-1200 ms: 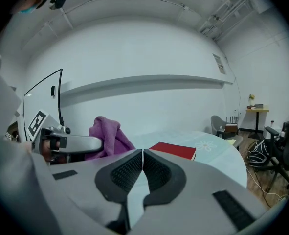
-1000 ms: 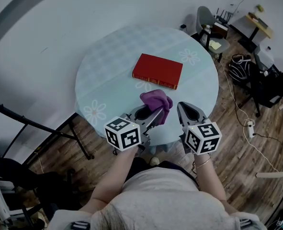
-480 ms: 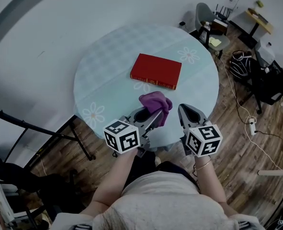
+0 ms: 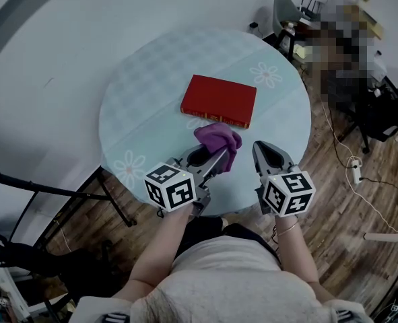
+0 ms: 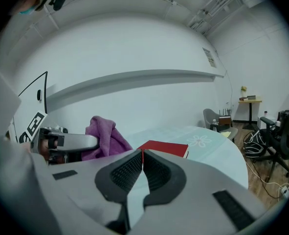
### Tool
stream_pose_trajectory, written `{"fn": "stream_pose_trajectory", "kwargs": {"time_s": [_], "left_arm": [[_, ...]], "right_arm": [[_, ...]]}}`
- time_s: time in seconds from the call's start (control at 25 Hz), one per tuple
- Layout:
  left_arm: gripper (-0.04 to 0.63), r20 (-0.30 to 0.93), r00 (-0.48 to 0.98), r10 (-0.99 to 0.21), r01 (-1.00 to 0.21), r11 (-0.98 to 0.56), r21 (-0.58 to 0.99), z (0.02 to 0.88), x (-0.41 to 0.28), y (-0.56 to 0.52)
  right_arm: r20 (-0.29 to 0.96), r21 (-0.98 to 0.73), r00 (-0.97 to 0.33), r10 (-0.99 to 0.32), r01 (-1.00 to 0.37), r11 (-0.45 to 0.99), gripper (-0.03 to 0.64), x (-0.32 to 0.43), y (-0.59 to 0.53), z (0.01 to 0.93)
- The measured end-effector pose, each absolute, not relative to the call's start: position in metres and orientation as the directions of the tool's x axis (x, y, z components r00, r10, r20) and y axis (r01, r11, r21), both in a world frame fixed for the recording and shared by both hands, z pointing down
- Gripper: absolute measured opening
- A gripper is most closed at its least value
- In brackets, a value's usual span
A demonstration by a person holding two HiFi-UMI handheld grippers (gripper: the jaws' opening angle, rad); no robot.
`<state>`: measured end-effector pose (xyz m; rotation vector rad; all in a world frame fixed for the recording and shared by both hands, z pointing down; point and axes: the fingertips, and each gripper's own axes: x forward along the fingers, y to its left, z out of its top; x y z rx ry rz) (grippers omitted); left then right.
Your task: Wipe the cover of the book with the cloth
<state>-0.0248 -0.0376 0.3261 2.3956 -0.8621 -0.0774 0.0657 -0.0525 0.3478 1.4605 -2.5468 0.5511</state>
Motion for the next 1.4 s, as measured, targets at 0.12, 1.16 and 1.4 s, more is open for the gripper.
{"fn": "stream_pose_trajectory", "kwargs": {"time_s": [0.12,1.16,1.4], "left_arm": [[0.110,0.149,0.791,-0.593,-0.565,-0.615,0.550,0.330,-0.030,-0.053],[0.110,0.220,0.789,-0.573,-0.583,-0.587,0.562,0.361,-0.082,-0.185],[0.110,0.233,0.782,-0.577,-0.596,-0.584,0.552,0.367,-0.094,-0.213]], "right_arm": [[0.315,-0.245,-0.509,-0.801,-0.859,0.450,0.023,0.061,-0.068,0.350],[0.394,-0.296,-0.512,-0.763,-0.857,0.422,0.023,0.012,-0.184,0.394],[0.404,-0.309,-0.501,-0.766,-0.862,0.401,0.023,0.007,-0.205,0.403]]}}
